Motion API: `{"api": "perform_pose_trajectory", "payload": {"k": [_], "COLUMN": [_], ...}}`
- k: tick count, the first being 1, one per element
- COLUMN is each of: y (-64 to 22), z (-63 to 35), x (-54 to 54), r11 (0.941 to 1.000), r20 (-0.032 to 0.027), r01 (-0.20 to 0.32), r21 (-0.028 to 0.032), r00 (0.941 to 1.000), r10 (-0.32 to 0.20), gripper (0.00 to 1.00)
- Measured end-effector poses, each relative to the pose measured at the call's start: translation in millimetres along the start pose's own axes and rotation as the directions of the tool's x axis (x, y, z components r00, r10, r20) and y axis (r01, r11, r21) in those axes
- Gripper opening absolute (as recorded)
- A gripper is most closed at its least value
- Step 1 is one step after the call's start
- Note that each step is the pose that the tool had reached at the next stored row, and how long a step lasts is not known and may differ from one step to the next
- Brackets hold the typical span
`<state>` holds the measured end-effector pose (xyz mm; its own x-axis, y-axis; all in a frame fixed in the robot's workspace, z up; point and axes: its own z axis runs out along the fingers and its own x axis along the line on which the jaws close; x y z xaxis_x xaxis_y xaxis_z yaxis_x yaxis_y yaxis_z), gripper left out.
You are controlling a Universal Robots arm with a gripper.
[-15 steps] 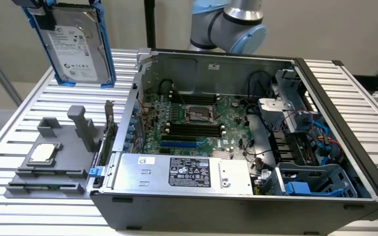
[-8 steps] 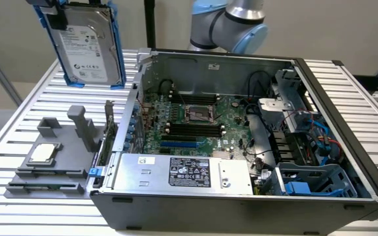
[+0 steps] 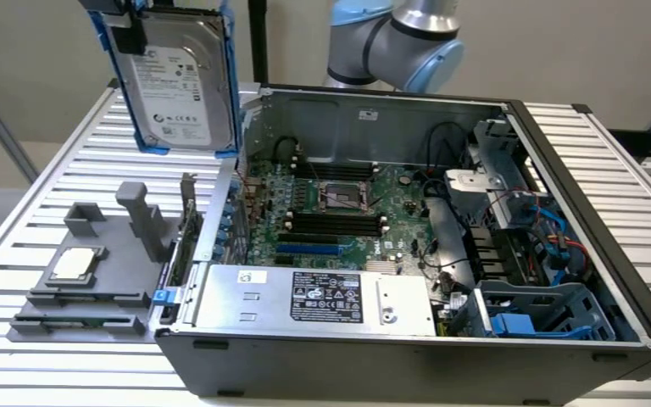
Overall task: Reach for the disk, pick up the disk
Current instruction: 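Pick up the disk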
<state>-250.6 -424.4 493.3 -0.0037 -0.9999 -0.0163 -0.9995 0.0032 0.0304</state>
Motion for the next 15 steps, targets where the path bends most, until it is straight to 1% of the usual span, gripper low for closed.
{"api": "perform_pose_trajectory", "payload": {"k": [5,15], "y": [-22.2,-57.6], "z": [-1.3,-2.7], "x": [8.6,27.8], "r11": [1.0000,1.0000], "r20": [-0.0001,0.0000], "r01": [0.000,0.000], "r21": [-0.0004,-0.0003], "r00": [1.0000,1.0000], "r10": [0.000,0.000], "gripper": [0.33,0.33]}}
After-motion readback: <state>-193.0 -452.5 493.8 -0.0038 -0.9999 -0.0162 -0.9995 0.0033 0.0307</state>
